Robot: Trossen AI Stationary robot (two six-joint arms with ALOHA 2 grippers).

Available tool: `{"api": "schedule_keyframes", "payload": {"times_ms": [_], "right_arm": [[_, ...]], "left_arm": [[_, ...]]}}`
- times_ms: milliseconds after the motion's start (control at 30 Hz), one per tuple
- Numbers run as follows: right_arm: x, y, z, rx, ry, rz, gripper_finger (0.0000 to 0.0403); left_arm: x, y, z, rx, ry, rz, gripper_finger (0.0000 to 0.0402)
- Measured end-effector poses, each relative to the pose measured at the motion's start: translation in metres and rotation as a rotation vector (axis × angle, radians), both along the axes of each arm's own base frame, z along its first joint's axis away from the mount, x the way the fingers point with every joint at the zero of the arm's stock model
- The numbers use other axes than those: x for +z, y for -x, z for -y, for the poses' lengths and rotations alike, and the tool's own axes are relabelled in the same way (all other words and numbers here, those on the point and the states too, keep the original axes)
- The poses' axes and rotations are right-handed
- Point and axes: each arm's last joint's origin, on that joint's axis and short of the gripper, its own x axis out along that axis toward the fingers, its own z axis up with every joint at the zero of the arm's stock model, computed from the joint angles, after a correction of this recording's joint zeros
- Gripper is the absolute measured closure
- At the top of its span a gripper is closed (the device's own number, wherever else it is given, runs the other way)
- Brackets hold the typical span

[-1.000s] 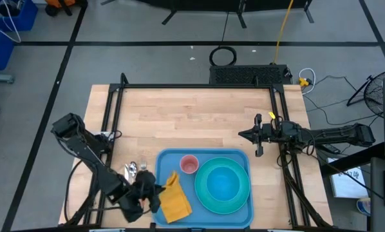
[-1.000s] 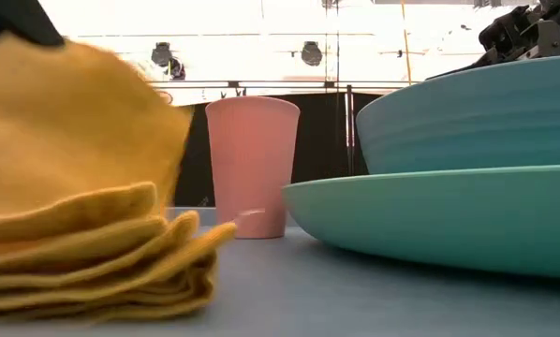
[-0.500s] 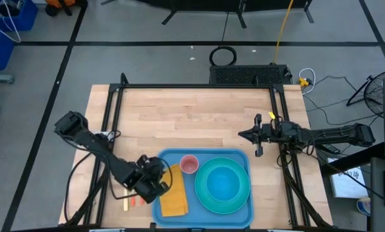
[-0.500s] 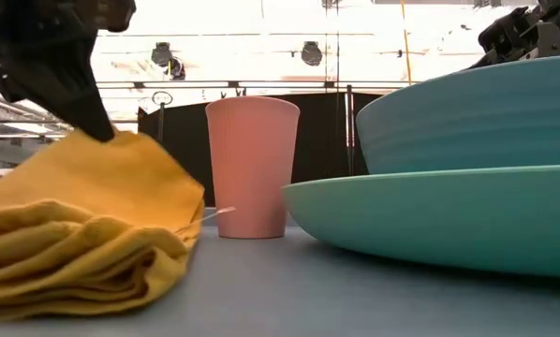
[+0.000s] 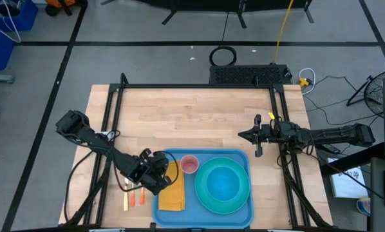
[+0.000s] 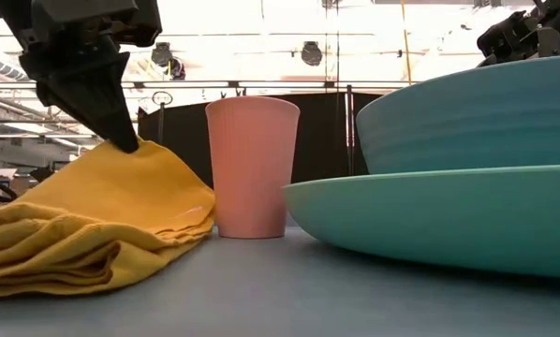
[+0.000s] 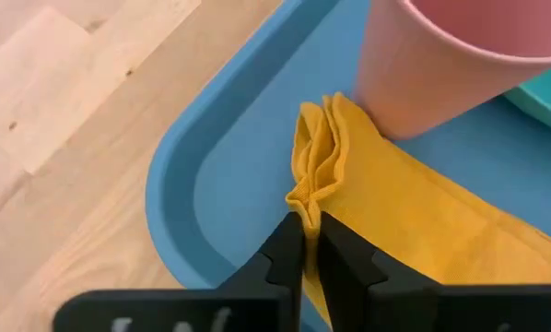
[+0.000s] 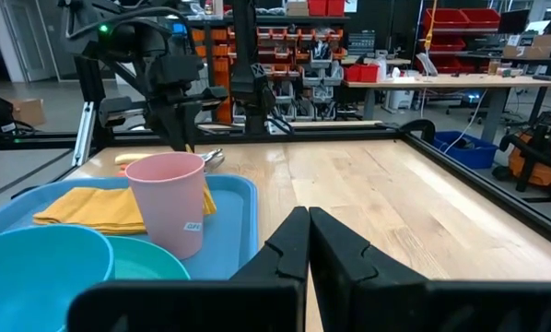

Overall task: Set up tray
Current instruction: Put the yellow napkin to the left of the pink cup on the blue tray

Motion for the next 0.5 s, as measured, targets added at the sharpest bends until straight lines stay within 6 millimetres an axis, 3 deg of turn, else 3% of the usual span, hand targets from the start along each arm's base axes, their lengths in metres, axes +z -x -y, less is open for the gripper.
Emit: {"api": "schedule_keyframes", "payload": {"times_ms": [500], "right_arm": [[-0.0007,0.0,0.0,0.0,0.001,-0.008,0.0403]], "left_arm": [[-0.0016,0.0038,-0.0061,-0.055,-0.073,-0.083,0.0255]]}}
